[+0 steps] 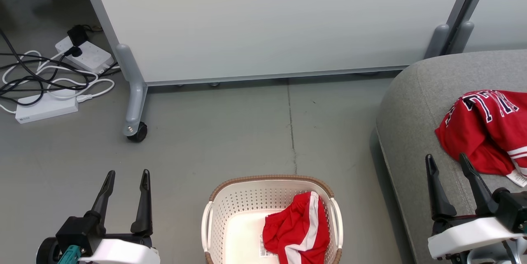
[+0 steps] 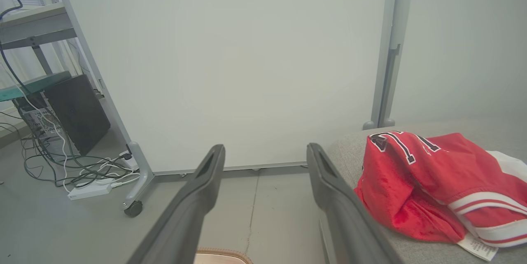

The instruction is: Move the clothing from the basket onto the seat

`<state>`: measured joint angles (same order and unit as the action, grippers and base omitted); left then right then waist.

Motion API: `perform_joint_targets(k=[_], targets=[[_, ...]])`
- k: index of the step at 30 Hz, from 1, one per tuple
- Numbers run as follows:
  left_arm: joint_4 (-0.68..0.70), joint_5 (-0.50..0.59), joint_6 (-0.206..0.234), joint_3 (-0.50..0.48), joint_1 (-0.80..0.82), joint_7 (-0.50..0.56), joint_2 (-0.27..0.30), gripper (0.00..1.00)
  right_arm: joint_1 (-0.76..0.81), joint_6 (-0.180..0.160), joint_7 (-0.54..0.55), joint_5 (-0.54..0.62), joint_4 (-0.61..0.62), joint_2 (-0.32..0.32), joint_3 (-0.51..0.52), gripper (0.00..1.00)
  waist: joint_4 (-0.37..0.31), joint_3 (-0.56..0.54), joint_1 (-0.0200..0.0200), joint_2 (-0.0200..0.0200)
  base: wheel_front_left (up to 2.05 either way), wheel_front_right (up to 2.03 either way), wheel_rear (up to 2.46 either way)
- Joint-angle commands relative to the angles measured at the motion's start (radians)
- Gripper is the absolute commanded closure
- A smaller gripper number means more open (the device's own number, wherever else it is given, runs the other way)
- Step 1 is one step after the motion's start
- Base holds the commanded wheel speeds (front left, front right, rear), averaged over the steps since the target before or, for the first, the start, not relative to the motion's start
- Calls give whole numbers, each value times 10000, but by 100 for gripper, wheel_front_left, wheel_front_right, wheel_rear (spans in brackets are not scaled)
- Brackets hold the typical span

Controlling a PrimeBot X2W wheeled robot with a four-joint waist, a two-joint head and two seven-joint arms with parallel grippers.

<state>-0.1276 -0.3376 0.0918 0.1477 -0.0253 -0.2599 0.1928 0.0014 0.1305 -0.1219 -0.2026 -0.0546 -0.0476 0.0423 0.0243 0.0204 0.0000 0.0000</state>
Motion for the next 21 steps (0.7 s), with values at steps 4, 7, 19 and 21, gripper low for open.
perform_joint_targets(k=[4,7,19,21], targets=[[-129,75,-119,-69,160,-33,-30,0,109,6,66,9,25,-56,24,0,42,9,0,0,0,0,0],[-207,151,-152,-91,189,-33,-80,0,77,4,66,35,3,-56,-36,0,40,10,0,0,0,0,0],[-746,594,-499,448,1017,-34,-290,0,-142,6,385,289,567,-57,-38,0,-178,606,0,0,0,0,0],[-930,686,-631,647,1322,-34,-402,0,-242,6,465,354,745,-56,-48,0,-293,910,0,0,0,0,0]])
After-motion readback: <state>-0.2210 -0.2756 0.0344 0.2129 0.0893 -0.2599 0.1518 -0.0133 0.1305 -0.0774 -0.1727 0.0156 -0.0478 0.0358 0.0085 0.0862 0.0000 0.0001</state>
